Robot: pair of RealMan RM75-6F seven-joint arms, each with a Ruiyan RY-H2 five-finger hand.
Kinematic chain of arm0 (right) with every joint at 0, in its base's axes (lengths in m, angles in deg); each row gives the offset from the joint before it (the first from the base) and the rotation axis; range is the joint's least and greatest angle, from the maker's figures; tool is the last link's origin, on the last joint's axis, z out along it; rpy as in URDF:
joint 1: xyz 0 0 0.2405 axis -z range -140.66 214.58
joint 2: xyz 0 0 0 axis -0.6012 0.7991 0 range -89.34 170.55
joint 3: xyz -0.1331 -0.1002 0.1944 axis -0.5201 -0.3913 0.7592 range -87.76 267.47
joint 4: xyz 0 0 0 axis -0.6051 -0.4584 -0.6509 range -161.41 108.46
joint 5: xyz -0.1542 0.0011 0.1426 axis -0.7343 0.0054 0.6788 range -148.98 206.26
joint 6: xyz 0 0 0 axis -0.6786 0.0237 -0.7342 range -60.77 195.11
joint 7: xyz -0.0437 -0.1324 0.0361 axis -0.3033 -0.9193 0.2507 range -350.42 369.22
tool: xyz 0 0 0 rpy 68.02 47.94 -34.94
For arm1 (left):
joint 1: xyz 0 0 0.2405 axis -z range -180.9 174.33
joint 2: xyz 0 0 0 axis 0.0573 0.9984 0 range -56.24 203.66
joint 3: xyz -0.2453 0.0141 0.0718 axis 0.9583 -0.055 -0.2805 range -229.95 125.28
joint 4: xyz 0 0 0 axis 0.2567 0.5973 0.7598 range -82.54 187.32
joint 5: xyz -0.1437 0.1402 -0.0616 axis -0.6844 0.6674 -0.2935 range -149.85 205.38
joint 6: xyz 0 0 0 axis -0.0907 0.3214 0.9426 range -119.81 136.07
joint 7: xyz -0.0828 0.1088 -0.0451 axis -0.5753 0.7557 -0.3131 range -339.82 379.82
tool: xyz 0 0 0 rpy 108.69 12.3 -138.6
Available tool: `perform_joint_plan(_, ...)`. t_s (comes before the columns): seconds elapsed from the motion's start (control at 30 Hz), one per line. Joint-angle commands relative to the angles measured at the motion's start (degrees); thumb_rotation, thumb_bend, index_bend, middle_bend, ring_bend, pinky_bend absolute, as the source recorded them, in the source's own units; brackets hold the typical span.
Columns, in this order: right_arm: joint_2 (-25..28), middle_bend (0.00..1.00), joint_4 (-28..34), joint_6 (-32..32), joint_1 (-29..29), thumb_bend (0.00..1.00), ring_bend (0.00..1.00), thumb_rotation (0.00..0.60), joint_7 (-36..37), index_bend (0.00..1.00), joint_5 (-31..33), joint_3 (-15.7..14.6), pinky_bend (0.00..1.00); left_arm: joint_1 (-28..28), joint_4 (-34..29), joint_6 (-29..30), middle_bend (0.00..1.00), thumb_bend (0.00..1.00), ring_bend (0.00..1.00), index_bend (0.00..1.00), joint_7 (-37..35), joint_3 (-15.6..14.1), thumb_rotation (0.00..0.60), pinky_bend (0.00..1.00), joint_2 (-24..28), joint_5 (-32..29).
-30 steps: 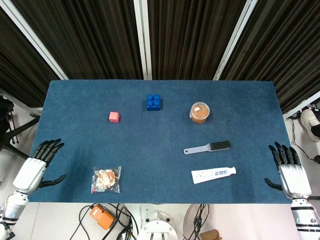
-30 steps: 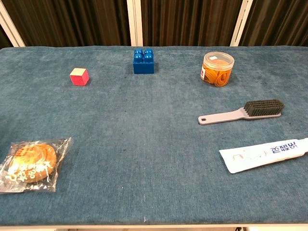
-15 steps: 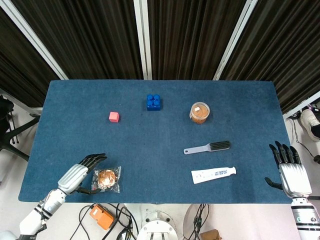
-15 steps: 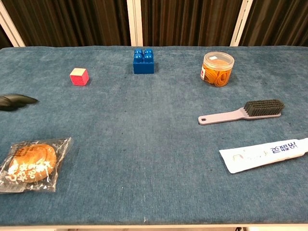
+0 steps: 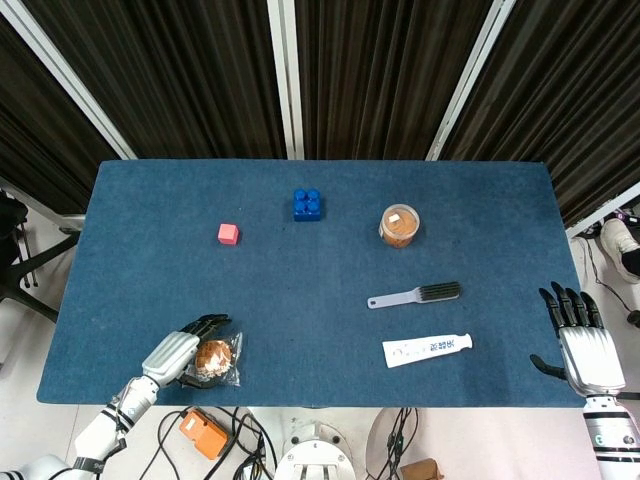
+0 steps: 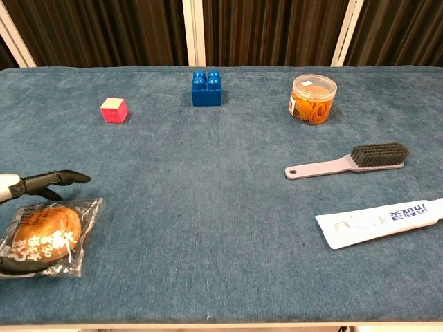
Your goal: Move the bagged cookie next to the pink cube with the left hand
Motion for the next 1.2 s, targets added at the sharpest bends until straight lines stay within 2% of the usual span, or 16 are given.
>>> perform_joint_plan(0.03,0.04,0.0,0.0,-0.14,0.07,0.27,0.0,0.6,0.12,0.0,-0.1,-0.02,0.0,-0.49,-0.21,0.17,0.18,0.12,0.15,0.22,2.5,0.55,0.6,0.3,-1.03,-1.52)
perform_joint_plan(0.13,0.11,0.0,0.01,-0.35,0.17,0.27,0.0,0.6,0.32,0.0,-0.26,-0.06,0.0,-1.47,0.32,2.49,0.34,0.21,0.32,0.38,4.04,1.46,0.6,0.44,-2.73,-2.04)
perform_joint_plan(0.2,0.13,0.0,-0.02,-0.4,0.2,0.27,0.0,0.6,0.45,0.0,-0.29,-0.08,0.0,-1.95,0.84,4.33,0.44,0.32,0.41,0.47,4.06,2.06,0.6,0.53,-3.69,-1.72)
perform_joint_plan(0.27,0.14,0.0,-0.03,-0.36,0.19,0.27,0.0,0.6,0.44,0.0,-0.3,-0.09,0.0,-2.25,1.33,6.36,0.5,0.39,0.46,0.53,3.65,2.81,0.6,0.58,-4.41,-1.1)
perform_joint_plan(0.37,0.08,0.0,-0.03,-0.22,0.13,0.27,0.0,0.6,0.33,0.0,-0.14,-0.04,0.0,-2.2,2.55,9.04,0.54,0.45,0.5,0.58,2.88,4.42,0.6,0.62,-5.3,-0.31)
perform_joint_plan(0.43,0.04,0.0,0.0,-0.13,0.09,0.27,0.0,0.6,0.21,0.0,-0.03,-0.01,0.0,-1.75,3.32,10.06,0.54,0.46,0.51,0.58,2.5,6.05,0.6,0.62,-5.74,-0.6)
perform_joint_plan(0.57,-0.01,0.0,0.03,0.01,0.04,0.27,0.0,0.6,0.01,0.0,0.16,0.05,0.0,0.46,6.62,10.94,0.55,0.45,0.51,0.59,2.59,12.0,0.6,0.62,-7.91,-3.69)
perform_joint_plan(0.63,-0.02,0.0,0.04,0.11,-0.02,0.27,0.0,0.6,-0.01,0.0,0.33,0.13,0.0,2.19,8.77,9.68,0.55,0.45,0.51,0.59,2.07,14.99,0.6,0.62,-9.21,-6.18)
perform_joint_plan(0.77,0.04,0.0,-0.04,0.46,-0.2,0.27,0.0,0.6,0.08,0.0,0.7,0.3,0.0,5.8,13.9,6.17,0.55,0.45,0.51,0.59,1.99,19.13,0.6,0.62,-12.17,-10.29)
perform_joint_plan(0.93,0.35,0.0,0.0,0.3,-0.14,0.27,0.0,0.6,0.66,0.0,0.63,0.33,0.0,9.94,22.22,2.77,0.55,0.44,0.5,0.59,2.7,21.61,0.6,0.62,-17.8,-13.44)
perform_joint_plan(1.2,0.87,0.0,-0.07,-0.31,0.13,0.27,0.0,0.6,1.86,0.0,-0.18,0.08,0.0,15.12,36.95,-0.05,0.55,0.39,0.43,0.59,0.18,22.62,0.6,0.54,-26.7,-14.6)
